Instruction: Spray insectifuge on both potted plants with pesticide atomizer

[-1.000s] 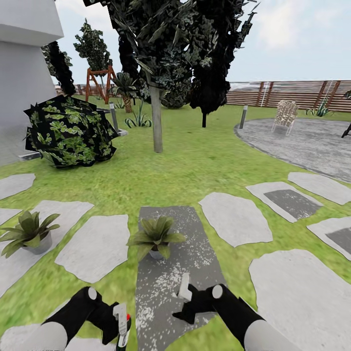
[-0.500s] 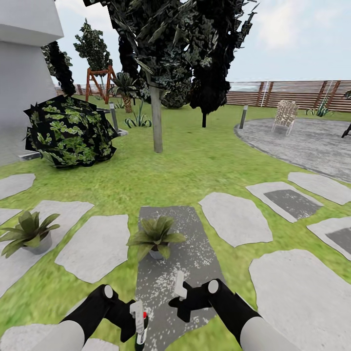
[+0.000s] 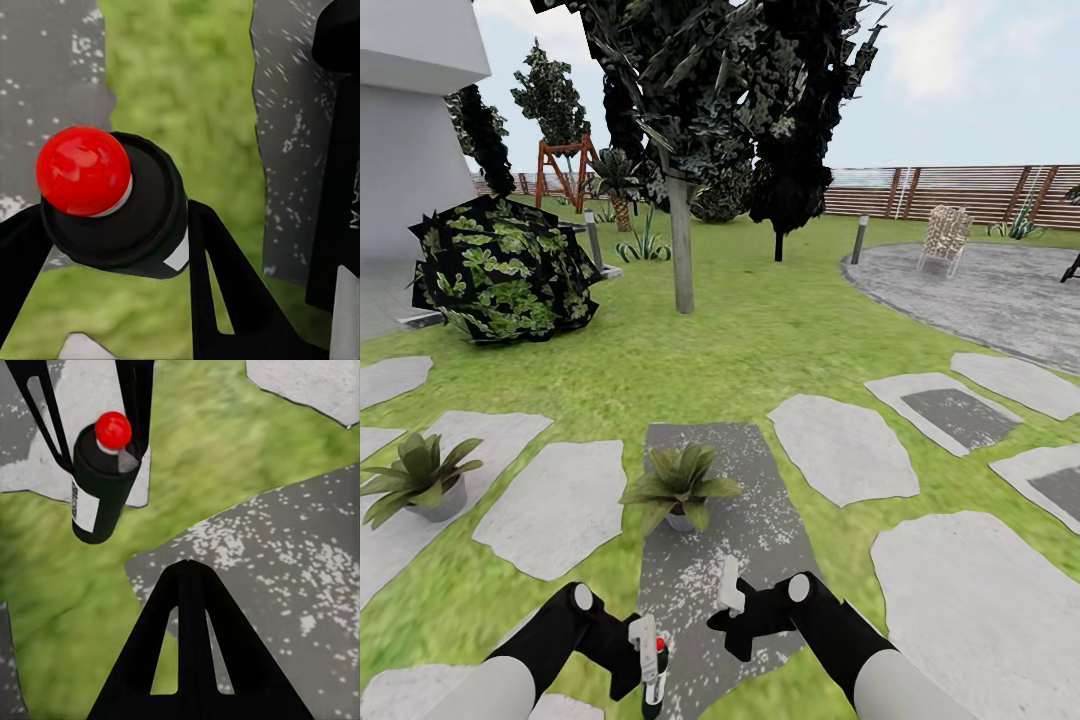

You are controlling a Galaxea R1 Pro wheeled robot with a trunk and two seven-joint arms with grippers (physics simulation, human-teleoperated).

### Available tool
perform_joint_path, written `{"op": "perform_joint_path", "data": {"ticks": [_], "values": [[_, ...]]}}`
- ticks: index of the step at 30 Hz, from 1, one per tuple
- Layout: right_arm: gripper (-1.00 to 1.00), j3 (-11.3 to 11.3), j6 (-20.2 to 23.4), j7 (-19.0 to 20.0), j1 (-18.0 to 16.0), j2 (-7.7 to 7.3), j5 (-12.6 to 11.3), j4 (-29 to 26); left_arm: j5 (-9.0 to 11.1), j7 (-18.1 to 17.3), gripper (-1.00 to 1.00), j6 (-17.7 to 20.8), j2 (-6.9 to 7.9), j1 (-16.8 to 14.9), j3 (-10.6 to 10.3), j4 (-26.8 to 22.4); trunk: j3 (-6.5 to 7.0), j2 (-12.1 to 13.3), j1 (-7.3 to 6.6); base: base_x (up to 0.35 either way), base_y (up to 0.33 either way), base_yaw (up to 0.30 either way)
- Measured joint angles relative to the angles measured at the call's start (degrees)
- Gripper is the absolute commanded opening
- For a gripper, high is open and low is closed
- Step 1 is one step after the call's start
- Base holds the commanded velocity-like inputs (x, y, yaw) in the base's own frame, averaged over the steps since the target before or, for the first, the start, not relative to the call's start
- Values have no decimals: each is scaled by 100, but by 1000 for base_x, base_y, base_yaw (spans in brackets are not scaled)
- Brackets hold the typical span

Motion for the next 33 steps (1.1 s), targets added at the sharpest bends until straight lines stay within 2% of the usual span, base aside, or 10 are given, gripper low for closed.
{"op": "perform_joint_path", "data": {"ticks": [6, 9, 14, 16, 20, 21, 33], "values": [[-100, 0, 0, 0, 0, 0, 0, 0, 31, 8, -100, 3, -104, -8, -10, -1, 0, 0, 0, 0, 0, 0], [-100, 0, 0, 0, 0, 0, 0, 0, 40, 24, -100, 6, -205, -9, -2, -7, 0, 0, 0, 0, 0, 0], [-100, 0, -10, 0, 0, 0, -3, 0, 47, 35, -100, 3, -232, -40, 18, -2, 0, 0, 0, 0, 0, 0], [-100, 0, -13, 1, 0, 0, -6, -4, 109, 34, -100, 0, -257, -58, 20, 0, 0, 0, 0, 0, 0, 0], [-100, 0, -16, 1, 0, 0, -9, -8, 461, 33, -100, -14, -285, -69, 8, 1, 0, 0, 0, 0, 0, 0], [-100, 0, -16, 1, 0, 0, -9, -9, 492, 34, -100, -15, -286, -70, 7, 1, 0, 0, 0, 0, 0, 0], [-100, 0, -16, 1, 0, 0, -8, -9, 547, 146, -100, -25, -360, -62, 13, 33, 0, 0, 0, 0, 0, 0]]}}
